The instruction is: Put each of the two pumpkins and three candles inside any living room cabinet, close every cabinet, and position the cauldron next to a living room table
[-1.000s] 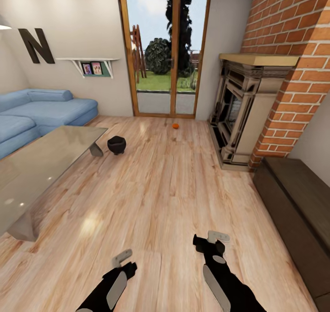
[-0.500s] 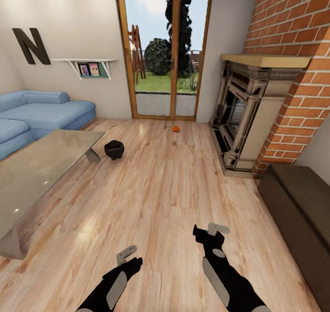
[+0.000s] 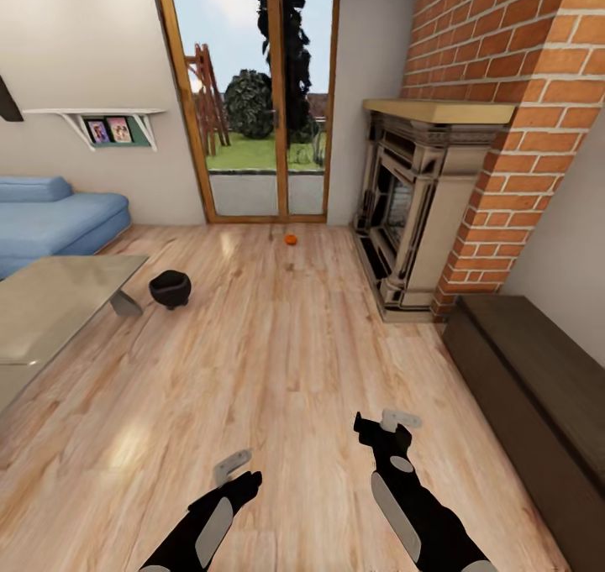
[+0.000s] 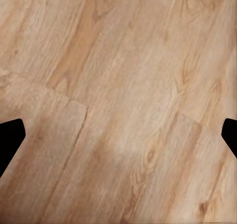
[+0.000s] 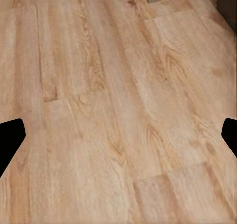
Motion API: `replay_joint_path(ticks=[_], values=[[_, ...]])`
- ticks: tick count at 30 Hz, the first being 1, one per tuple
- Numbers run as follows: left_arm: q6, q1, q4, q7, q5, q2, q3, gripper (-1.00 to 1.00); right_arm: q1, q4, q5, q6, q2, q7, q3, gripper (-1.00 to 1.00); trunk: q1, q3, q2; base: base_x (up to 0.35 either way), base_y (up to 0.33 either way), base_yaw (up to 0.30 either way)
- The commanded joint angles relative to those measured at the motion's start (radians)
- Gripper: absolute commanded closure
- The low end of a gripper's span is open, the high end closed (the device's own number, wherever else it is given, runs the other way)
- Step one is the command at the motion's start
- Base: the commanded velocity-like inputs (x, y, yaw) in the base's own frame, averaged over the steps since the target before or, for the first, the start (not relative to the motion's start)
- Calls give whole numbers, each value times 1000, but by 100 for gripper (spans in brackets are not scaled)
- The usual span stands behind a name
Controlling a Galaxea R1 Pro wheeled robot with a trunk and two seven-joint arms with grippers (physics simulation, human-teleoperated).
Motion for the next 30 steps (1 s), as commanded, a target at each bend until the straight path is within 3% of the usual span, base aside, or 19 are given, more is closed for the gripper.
replay_joint_path(ticks=[1, 17, 25, 30], values=[[6, 0, -3, 3, 10, -1, 3, -100, -1, -2, -4, 5, -1, -8, 3, -100, 0, -1, -1, 18, 0, -280], [6, 0, -3, 3, 10, -1, 4, -100, -1, -9, -2, 0, -1, -7, 5, -100, 0, -1, -1, 66, 70, -41], [6, 0, -3, 3, 10, -2, 6, -100, -1, -9, -2, 0, -1, -7, 5, -100, 0, 2, -1, 68, 38, -246], [6, 0, -3, 3, 10, -2, 6, -100, -1, -9, -3, 0, -1, -7, 4, -100, 0, 4, -1, 50, 235, -275]])
